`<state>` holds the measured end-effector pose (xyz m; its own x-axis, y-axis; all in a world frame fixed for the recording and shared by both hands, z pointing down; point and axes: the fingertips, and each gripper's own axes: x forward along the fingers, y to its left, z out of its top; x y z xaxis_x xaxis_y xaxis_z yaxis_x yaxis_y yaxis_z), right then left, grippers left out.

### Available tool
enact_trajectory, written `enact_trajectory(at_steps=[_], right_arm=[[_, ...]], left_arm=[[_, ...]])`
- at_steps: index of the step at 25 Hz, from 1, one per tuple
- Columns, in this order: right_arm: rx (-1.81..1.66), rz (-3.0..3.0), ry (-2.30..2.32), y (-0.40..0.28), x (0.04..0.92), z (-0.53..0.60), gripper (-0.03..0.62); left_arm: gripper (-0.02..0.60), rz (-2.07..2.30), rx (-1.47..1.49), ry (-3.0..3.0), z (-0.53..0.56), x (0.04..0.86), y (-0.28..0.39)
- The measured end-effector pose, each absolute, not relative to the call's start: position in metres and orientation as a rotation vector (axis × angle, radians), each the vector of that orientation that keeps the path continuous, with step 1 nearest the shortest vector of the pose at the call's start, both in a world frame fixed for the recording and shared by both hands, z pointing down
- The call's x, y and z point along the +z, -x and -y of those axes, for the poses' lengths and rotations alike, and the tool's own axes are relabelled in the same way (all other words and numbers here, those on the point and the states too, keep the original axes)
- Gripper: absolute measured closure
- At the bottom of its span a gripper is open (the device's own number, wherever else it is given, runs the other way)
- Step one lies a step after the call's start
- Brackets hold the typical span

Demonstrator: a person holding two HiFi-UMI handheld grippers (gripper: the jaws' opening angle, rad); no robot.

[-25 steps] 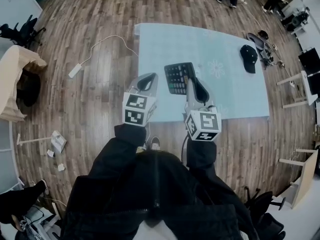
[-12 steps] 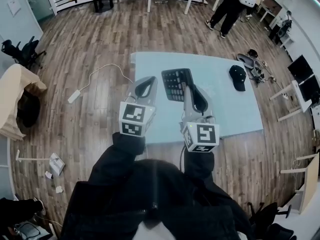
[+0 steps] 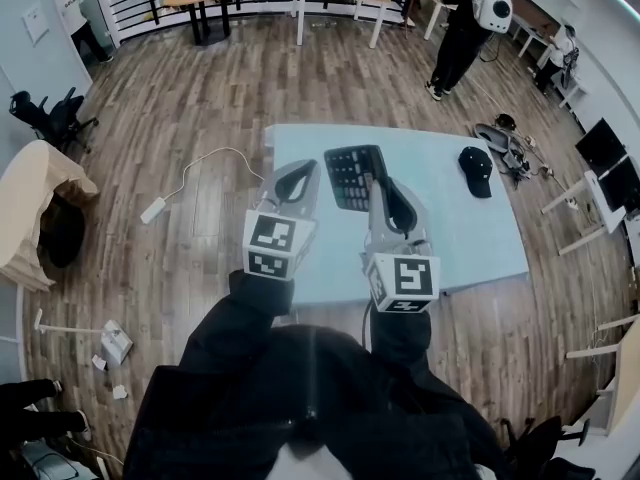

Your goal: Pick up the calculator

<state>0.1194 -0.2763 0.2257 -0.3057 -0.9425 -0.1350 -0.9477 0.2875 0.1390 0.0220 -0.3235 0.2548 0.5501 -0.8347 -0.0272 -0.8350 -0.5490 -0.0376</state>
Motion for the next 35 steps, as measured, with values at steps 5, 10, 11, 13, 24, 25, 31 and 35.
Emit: enact_trajectory(at_steps=[5, 10, 11, 13, 24, 25, 31, 35], right_arm=[[0.327, -2.504, 1.822, -0.117, 0.222, 0.276, 0.546], [0.351, -2.515, 1.825, -0.115, 0.222, 0.275, 0.546], [0.354, -2.516, 1.827, -0.115, 0.222, 0.275, 0.546], [0.357, -2.518, 1.83, -0.115, 0.222, 0.275, 0.546], [0.337, -2.52, 1.838, -0.114, 0.224, 0.272, 0.546], [0.338, -2.521, 1.838, -0.113, 0.224, 0.271, 0.546], [0.344, -2.523, 1.842, -0.109, 0.226, 0.267, 0.546], [0.338, -2.537, 1.833, -0.104, 0.23, 0.266, 0.546]], left_arm=[[0.58, -1.477, 0.005, 2.698, 0.322, 0.252, -0.019], [0.58, -1.485, -0.015, 2.68, 0.323, 0.251, -0.015], [0.58, -1.485, -0.017, 2.681, 0.323, 0.251, -0.015], [0.581, -1.484, -0.02, 2.684, 0.323, 0.253, -0.015], [0.58, -1.457, -0.009, 2.724, 0.32, 0.256, -0.019], [0.581, -1.455, -0.004, 2.731, 0.319, 0.257, -0.019], [0.58, -1.487, -0.034, 2.706, 0.315, 0.259, -0.009], [0.58, -1.499, -0.036, 2.704, 0.314, 0.262, -0.004]])
